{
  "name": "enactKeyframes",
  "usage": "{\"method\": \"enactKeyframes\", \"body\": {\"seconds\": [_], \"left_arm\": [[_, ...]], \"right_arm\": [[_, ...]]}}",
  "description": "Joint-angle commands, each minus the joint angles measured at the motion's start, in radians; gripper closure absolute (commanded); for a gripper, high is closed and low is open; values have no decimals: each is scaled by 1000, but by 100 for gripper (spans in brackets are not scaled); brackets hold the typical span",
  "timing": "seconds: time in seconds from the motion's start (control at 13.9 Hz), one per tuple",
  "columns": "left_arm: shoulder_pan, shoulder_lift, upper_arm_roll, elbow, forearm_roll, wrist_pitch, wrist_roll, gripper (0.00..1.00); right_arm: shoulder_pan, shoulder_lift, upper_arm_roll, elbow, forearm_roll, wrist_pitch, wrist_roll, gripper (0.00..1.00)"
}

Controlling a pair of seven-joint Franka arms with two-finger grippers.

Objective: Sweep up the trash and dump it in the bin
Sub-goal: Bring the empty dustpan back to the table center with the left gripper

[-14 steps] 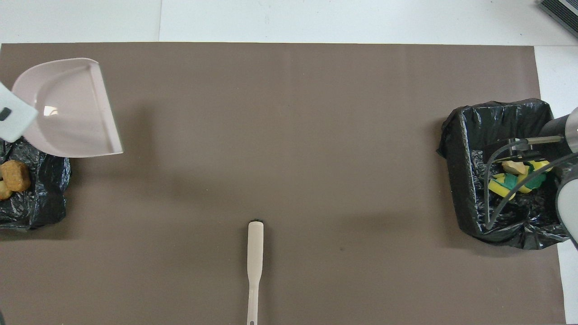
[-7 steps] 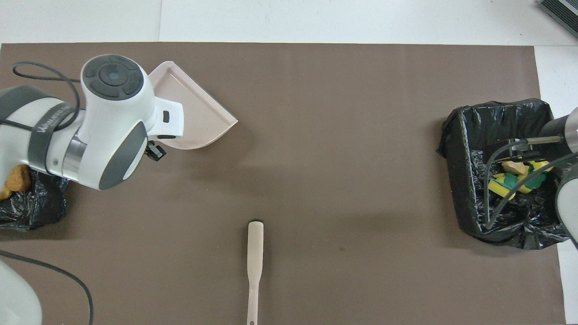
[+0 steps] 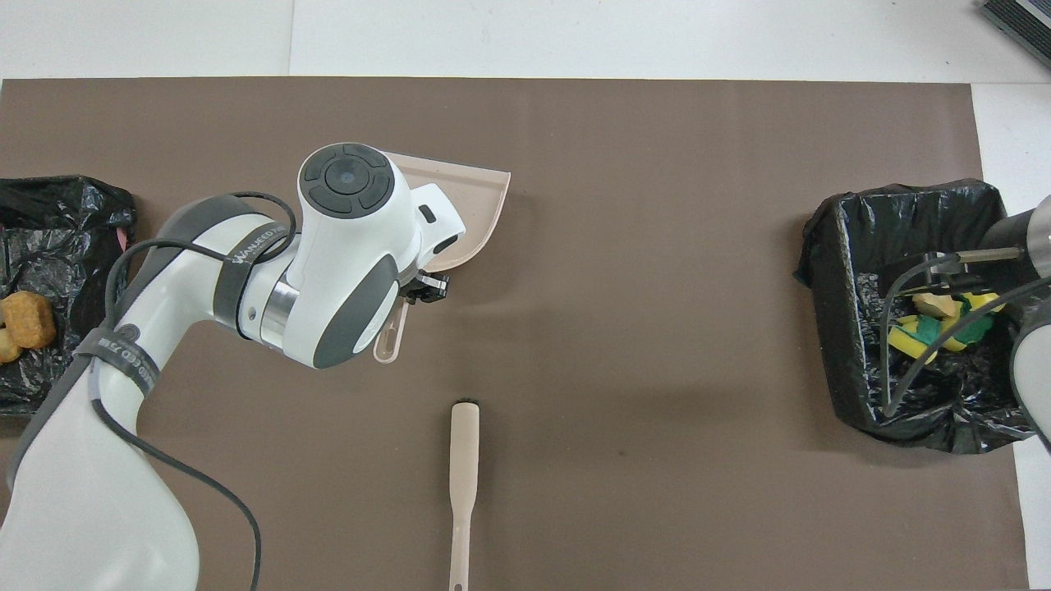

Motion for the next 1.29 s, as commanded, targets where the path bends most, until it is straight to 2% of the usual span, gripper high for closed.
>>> {"method": "enactKeyframes", "body": {"seconds": [0.0, 0.14, 0.43, 0.5, 0.57, 0.65, 0.86, 1.01, 1.22], "left_arm": [[-62, 65, 19, 37, -22, 56, -179, 100], [-121, 133, 19, 106, -19, 59, -207, 100], [-128, 145, 19, 117, -17, 61, -226, 100], [-126, 145, 19, 117, -14, 64, -226, 89], [-122, 145, 19, 117, -16, 66, -226, 42], [-116, 145, 19, 115, -14, 75, -229, 0], [-77, 102, 26, 112, -10, 70, -216, 0], [-48, 10, 29, 74, -10, 47, -216, 0], [18, -85, 31, 45, -10, -25, -178, 0]], "right_arm": [[-11, -9, 5, -10, 7, -2, 1, 0], [-11, -9, 5, -10, 7, -2, 1, 0], [-11, -9, 5, -10, 7, -2, 1, 0], [-11, -9, 5, -10, 7, -2, 1, 0], [-11, -9, 5, -10, 7, -2, 1, 0], [-11, -9, 5, -10, 7, -2, 1, 0], [-11, -9, 5, -10, 7, -2, 1, 0], [-11, -9, 5, -10, 7, -2, 1, 0], [-11, -9, 5, -10, 7, -2, 1, 0]]}}
